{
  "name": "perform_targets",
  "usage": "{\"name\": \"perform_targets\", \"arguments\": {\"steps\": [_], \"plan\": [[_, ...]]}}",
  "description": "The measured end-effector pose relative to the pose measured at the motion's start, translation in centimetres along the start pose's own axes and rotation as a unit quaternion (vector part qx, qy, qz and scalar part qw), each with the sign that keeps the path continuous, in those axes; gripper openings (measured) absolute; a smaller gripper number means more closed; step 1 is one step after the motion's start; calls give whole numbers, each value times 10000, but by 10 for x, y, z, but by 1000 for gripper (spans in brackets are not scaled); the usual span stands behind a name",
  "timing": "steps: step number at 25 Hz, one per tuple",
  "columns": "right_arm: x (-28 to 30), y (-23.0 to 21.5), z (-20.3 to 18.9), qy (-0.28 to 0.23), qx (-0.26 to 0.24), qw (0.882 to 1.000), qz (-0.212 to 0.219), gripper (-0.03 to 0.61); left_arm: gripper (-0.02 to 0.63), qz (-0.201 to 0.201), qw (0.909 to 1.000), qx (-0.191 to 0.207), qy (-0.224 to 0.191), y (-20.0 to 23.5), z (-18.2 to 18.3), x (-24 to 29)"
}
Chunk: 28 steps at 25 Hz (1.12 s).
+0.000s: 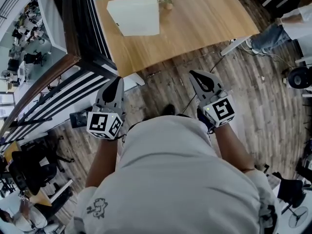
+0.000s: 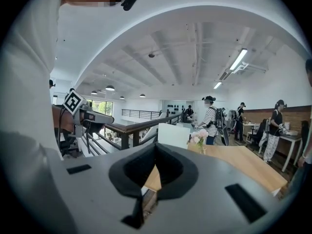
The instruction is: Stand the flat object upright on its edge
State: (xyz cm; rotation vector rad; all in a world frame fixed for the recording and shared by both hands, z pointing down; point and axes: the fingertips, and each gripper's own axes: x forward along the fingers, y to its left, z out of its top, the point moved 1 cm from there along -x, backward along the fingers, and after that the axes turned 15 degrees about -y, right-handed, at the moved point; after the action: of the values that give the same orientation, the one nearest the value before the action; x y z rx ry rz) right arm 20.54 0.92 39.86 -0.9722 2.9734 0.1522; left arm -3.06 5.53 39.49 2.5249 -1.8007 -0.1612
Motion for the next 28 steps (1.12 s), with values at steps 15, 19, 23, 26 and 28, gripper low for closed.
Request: {"name": "perform_targets", "arguments": {"steps": [15,19,23,26,28], "plan": [[4,88,31,-121,-27,9998,-139,6,6,-226,9997,-27,-87,29,26,-78],[4,111,36,-138,-69,9998,-143,5,7,-215,9997,-60,-114,36,26,-98],[2,130,41,-159,-99,9997,-175,5,6,-203,9997,-35,-158,42,29,-117],[-1,144,43,-184,-66,9995,-262,6,6,-219,9996,-27,-184,46,31,-130],[-2,155,44,-201,-111,9994,-275,5,6,-223,9996,-4,-200,49,31,-139]]}}
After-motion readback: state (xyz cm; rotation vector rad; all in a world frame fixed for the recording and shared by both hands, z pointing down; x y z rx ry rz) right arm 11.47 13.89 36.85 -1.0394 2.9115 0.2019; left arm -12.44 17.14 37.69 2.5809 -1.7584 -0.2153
